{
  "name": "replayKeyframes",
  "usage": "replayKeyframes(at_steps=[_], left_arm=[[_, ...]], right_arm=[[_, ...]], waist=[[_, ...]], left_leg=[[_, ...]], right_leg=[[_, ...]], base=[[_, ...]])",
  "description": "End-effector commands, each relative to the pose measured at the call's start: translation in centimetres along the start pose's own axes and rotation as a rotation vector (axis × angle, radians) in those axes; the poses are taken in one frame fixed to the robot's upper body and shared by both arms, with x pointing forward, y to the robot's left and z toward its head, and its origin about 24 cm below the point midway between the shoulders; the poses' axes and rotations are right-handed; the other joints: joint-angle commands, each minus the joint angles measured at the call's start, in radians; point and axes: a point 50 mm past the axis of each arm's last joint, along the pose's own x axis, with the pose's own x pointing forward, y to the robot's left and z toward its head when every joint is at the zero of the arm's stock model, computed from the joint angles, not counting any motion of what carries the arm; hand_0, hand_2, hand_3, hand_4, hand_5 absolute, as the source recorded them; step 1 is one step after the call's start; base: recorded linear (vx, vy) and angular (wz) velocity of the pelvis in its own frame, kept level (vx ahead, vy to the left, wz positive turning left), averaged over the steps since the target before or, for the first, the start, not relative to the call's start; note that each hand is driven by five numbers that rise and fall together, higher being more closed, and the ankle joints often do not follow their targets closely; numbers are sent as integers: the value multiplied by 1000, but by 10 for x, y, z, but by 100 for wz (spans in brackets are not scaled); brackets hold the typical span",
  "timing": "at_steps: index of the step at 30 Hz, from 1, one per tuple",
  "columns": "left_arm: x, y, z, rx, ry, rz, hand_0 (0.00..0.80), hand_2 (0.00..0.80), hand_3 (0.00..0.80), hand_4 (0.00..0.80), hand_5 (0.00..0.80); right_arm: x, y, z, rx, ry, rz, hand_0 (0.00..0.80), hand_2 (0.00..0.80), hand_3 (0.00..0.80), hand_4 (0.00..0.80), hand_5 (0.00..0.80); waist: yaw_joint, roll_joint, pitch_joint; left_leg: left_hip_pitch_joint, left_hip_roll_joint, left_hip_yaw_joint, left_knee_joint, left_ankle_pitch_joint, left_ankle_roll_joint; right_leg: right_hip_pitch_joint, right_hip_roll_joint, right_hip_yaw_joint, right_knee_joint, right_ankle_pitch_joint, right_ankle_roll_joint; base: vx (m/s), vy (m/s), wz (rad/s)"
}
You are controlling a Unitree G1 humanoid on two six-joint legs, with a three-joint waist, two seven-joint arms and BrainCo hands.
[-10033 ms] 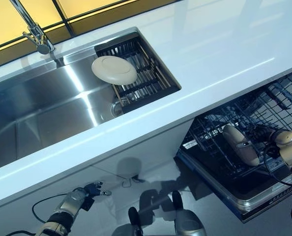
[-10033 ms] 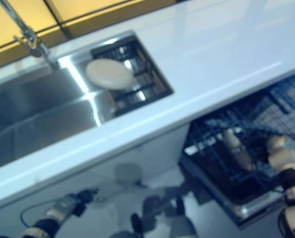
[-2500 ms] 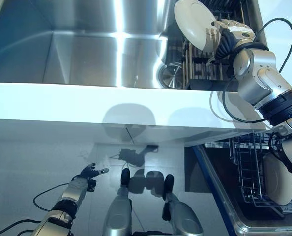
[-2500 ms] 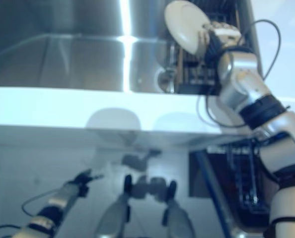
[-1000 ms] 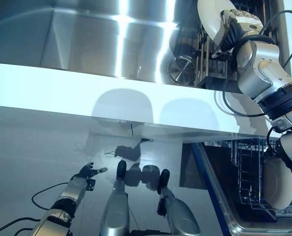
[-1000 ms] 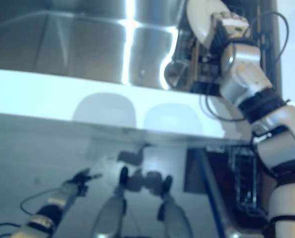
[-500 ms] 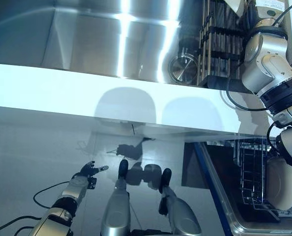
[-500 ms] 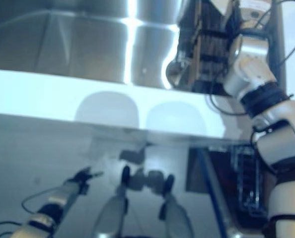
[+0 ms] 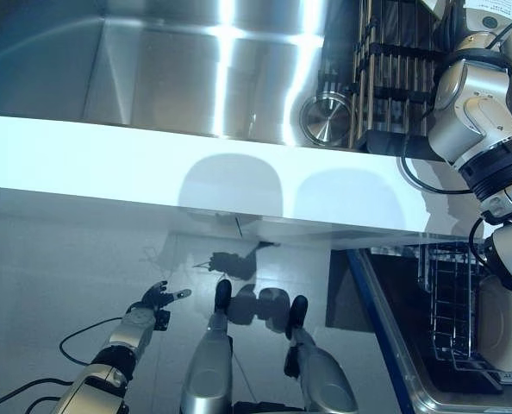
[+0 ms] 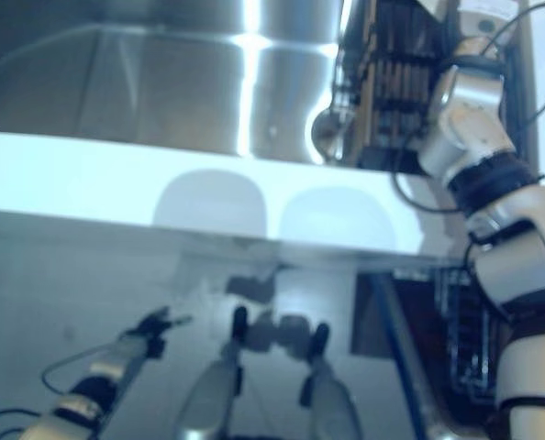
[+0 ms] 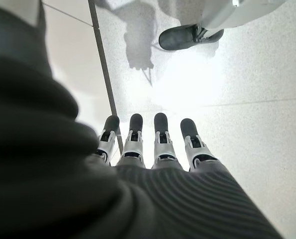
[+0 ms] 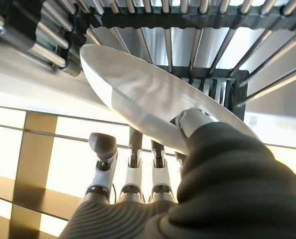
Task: Take plates into dishwasher
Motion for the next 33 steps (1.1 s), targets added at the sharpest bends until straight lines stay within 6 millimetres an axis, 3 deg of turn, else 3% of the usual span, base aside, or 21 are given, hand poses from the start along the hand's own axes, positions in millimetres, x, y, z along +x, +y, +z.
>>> replayKeyframes(at_steps=[1, 9, 23, 33], left_arm=[[2, -11, 4, 45, -10, -35, 0, 0, 0, 0, 0], [1, -13, 2, 31, -17, -55, 0, 0, 0, 0, 0], [-2, -18, -13, 60, 14, -61, 0, 0, 0, 0, 0], [-6, -15, -32, 86, 63, -67, 0, 0, 0, 0, 0]], right_arm=[[18, -36, -16, -11, 46, -118, 800, 800, 800, 800, 800], [19, -37, -13, 130, 46, -169, 800, 800, 800, 800, 800], [19, -43, -21, 195, 39, -222, 800, 800, 800, 800, 800], [19, -37, -31, 279, 49, -130, 800, 800, 800, 800, 800]], waist=[[11, 8, -43], [14, 28, -47], [12, 21, -108], [10, 3, -176]], left_leg=[[11, -36, 13, 5, -74, 35], [12, -37, 10, 3, -71, 35], [65, -29, 12, 2, -91, 31], [128, -20, 18, -1, -105, 24]], right_leg=[[-75, -20, 28, 75, -29, 46], [-74, -23, 17, 77, -33, 40], [-21, -29, 13, 66, -40, 40], [57, -30, 9, 42, -45, 42]], base=[[0, 0, 0], [-15, 25, 0], [2, 1, 0], [34, -10, 0]])
